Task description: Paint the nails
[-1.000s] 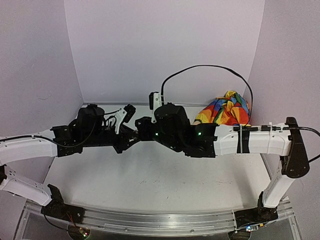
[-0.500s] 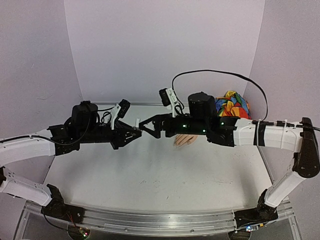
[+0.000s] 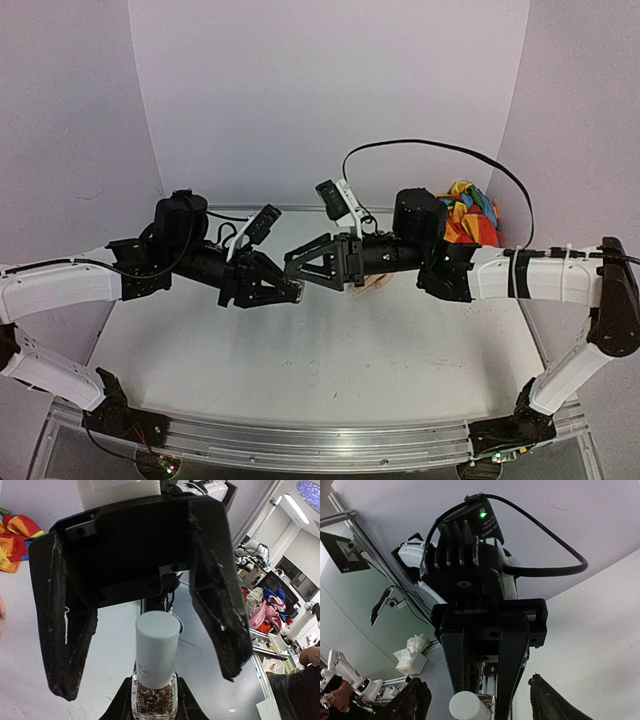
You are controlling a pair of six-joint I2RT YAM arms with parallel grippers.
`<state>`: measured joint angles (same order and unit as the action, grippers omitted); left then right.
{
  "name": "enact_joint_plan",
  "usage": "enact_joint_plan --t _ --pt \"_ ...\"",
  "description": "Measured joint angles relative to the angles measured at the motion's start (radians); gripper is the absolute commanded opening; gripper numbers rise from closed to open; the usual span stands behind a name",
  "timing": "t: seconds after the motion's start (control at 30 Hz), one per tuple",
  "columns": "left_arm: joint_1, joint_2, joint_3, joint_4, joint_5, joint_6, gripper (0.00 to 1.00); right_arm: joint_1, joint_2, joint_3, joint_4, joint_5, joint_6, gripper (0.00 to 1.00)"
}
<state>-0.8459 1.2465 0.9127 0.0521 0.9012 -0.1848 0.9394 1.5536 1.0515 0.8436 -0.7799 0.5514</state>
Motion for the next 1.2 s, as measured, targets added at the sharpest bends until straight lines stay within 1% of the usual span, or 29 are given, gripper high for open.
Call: enact_joint_plan --t 0.1,0.37,0.4,0.6,0.63,0.67,0.77,0.87,0.93,1.03,1.1,1.2 --pt "-0.004 0.000 0.001 0.003 0.032 -0.001 0.00 0.000 0.000 -0.001 0.041 -0.032 0.027 0.55" --pt "-0.005 0.004 0.002 0.011 0.070 -0.004 0.00 0.000 0.002 -0.001 0.101 -0.067 0.056 0.29" --pt "-0.005 0.004 0.002 0.011 0.073 -0.004 0.00 0.000 0.003 -0.001 0.106 -0.070 0.059 0.24" --pt "-0.006 0.004 0.002 0.005 0.082 -0.004 0.00 0.000 0.027 0.000 0.130 -0.095 0.073 0.07" --pt "-0.006 0.004 0.002 0.002 0.082 -0.006 0.00 0.000 0.029 0.000 0.132 -0.097 0.072 0.02" --pt "-0.006 0.004 0.002 0.001 0.080 -0.007 0.00 0.000 0.032 0.000 0.137 -0.100 0.074 0.00" --pt "-0.006 0.002 0.002 -0.001 0.063 -0.003 0.00 0.000 0.033 0.000 0.138 -0.098 0.072 0.00" --pt "-0.008 -0.018 0.000 -0.014 -0.025 0.007 0.00 -0.001 0.034 0.000 0.133 -0.057 0.057 0.00" --pt "-0.012 -0.045 -0.011 -0.028 -0.135 0.018 0.00 0.004 0.033 0.002 0.114 0.019 0.035 0.00" --pt "-0.020 -0.079 -0.031 -0.060 -0.331 0.040 0.00 0.036 0.034 0.019 0.036 0.226 -0.006 0.00" --pt "-0.025 -0.086 -0.033 -0.077 -0.460 0.058 0.00 0.074 0.045 0.051 -0.037 0.420 -0.017 0.00" --pt "-0.021 -0.086 -0.033 -0.100 -0.631 0.082 0.00 0.152 0.119 0.197 -0.204 0.769 0.002 0.00"
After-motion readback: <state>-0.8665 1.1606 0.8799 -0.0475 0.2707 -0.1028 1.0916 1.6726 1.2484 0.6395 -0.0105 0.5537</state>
